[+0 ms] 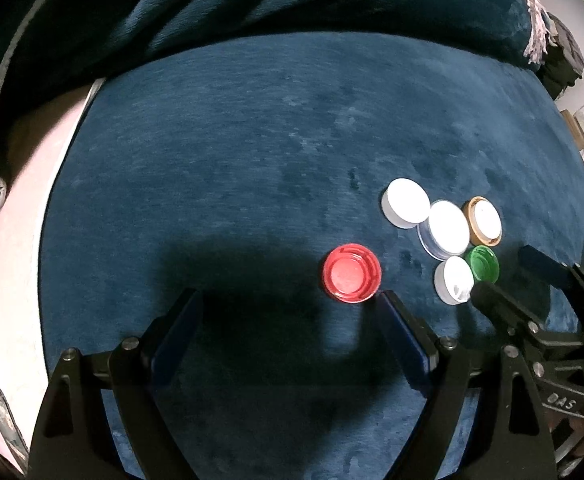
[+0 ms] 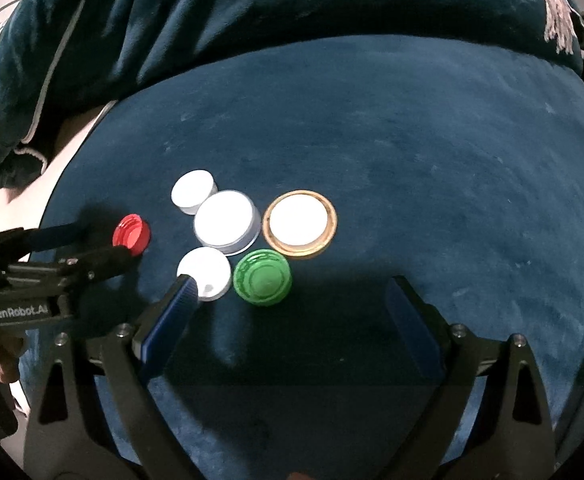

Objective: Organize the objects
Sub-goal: 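Grasp the green cap with the right gripper while the left grasps the red cap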

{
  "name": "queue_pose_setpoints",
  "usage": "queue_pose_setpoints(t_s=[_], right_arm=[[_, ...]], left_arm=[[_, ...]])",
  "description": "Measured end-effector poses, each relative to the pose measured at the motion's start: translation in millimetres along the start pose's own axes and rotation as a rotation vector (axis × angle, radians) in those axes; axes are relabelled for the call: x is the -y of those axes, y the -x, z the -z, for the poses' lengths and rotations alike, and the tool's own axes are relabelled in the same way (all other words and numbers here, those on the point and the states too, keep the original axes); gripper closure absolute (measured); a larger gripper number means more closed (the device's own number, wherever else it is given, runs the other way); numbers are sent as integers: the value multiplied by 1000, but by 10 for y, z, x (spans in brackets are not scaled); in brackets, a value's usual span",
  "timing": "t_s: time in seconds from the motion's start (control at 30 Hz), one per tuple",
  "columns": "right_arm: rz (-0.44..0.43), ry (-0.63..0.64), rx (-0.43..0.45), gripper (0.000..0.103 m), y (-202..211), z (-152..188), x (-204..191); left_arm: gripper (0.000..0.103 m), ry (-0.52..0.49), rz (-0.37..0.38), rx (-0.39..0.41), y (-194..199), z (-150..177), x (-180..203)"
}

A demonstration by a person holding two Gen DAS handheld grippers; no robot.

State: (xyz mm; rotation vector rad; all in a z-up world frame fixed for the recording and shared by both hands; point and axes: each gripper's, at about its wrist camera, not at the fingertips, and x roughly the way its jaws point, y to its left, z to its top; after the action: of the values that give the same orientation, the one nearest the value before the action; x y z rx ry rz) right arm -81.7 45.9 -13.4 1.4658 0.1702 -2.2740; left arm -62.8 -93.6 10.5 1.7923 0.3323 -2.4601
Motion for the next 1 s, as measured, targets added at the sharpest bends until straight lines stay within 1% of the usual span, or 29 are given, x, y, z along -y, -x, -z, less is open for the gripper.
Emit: queue_pose_setpoints(t_s=[0.03, 0.1, 0.13, 0.23, 0.3, 0.33, 0.4, 0.43, 0.47, 0.5, 0.6, 0.63, 0.67, 0.9, 1.0], right_arm=[[-2, -2, 0, 11, -14, 0, -2], [3, 3, -2, 26, -82, -40, -77], [2, 7, -6, 30, -107, -47, -93], [-16, 18, -11, 46, -78, -10, -111], [-23, 26, -15, 66, -90, -8, -127], [-25, 25, -16, 70, -92, -10, -125], [-47, 9, -15, 72, -65, -3, -85], [-54, 1, -15, 72, -54, -2, -57], [-57, -4, -14, 72, -22, 43, -31], [-61, -11, -11, 72, -8, 53, -23], [-62, -22, -8, 72, 5, 87, -47], [-63, -25, -8, 72, 21, 108, -57], [-63, -27, -9, 72, 28, 130, -66], [-64, -34, -6, 72, 112, 202, -45], [-65, -37, 5, 72, 244, 254, 16]], left_arm=[[14, -5, 3, 1, -2, -3, 11], [14, -15, 11, 4, -6, -3, 34], [14, -19, 18, 5, -5, -3, 50], [18, -32, 44, 6, -13, -4, 63], [20, -42, 52, 1, -27, 3, 78], [22, -50, 55, -2, -34, 9, 90], [25, -54, 62, -7, -48, -3, 79], [33, -51, 66, -9, -49, -1, 73], [45, -50, 72, -11, -50, -2, 61], [49, -47, 77, -14, -54, -10, 46], [52, -28, 105, -13, -48, -16, 3], [61, -24, 116, -12, -49, -20, -9], [75, -23, 122, -9, -39, -20, -14], [75, -53, 137, 20, 80, -35, 35], [75, -72, 145, 28, 166, -21, 165]])
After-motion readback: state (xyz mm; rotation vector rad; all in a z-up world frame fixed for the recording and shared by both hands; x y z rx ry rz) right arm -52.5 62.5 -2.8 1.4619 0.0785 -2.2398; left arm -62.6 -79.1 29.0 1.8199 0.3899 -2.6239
